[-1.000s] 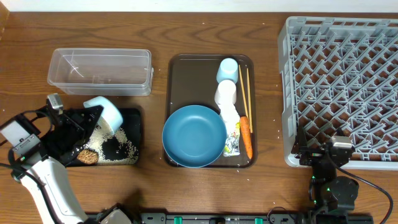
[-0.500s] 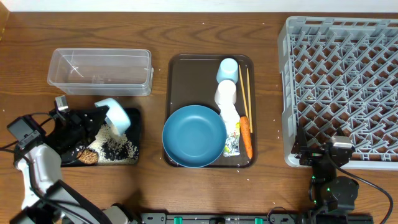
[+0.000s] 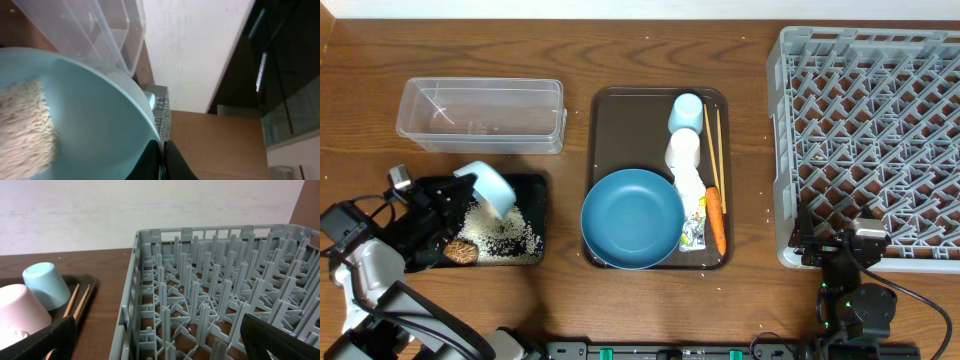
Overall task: Sort waste into correct bins and load items into the dishwasher rack
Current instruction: 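Invert the rice bowl further to shake rice onto the black tray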
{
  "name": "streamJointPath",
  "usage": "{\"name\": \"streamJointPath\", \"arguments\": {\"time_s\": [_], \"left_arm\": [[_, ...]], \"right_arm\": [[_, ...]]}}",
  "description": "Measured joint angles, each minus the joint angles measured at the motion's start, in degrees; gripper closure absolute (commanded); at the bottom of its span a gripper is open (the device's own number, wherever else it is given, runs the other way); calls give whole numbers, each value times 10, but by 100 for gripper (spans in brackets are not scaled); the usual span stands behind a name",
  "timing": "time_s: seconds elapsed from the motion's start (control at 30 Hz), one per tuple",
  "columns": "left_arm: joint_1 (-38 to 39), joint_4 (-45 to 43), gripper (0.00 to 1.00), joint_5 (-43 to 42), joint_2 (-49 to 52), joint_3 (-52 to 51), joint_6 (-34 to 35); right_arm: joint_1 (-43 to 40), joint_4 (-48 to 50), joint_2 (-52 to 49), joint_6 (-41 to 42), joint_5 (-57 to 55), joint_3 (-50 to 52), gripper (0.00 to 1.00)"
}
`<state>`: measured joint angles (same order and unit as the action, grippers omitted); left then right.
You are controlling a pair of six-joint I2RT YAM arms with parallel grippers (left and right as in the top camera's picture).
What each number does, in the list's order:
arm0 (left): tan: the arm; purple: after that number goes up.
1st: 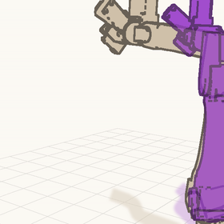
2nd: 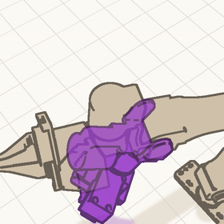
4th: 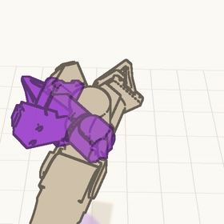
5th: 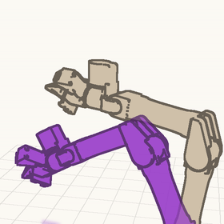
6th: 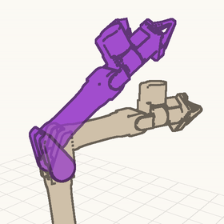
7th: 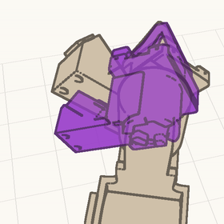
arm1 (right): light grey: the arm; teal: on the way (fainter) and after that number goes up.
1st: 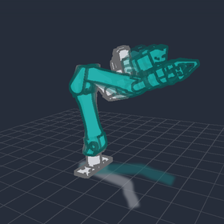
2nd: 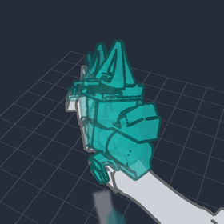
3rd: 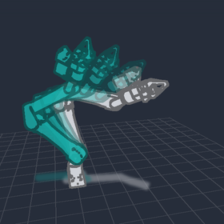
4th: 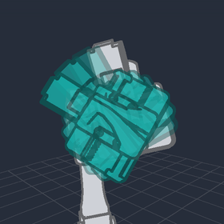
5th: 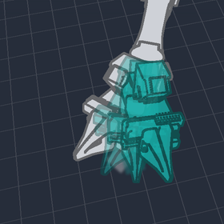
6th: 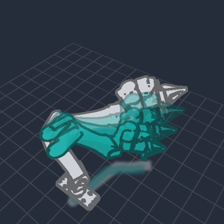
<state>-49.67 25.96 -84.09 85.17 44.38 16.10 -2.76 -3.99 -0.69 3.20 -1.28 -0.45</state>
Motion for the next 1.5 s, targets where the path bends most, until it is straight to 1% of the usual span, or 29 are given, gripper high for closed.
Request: {"name": "streamJointPath", "arguments": {"time_s": [0.13, 0.27, 0.4, 0.5, 0.63, 0.9, 1.2, 1.5], "left_arm": [[-1, 0, 94, 2, 0, 0, 7], [-2, -1, 94, -14, 0, 0, 14], [-3, 1, 94, -29, 0, 0, 40], [-8, -26, 94, -27, 0, -1, 57], [-15, -30, 94, -33, 0, -1, 80], [-16, -54, 94, -38, 0, -1, 95], [-11, -46, 94, -37, 0, -1, 117], [-3, -56, 94, -33, 0, -1, 116]], "right_arm": [[0, 0, 0, 0, 0, 0, 1], [0, 0, 0, 0, 0, 0, 1], [0, 0, 0, 0, 0, 0, 1], [0, 0, 0, 0, 0, 0, 1], [0, 0, 0, 0, 0, 0, 1], [0, 0, 0, 0, 0, 0, 1], [0, 0, 0, 0, 0, 0, 1], [0, 0, 0, 0, 0, 0, 1]]}}
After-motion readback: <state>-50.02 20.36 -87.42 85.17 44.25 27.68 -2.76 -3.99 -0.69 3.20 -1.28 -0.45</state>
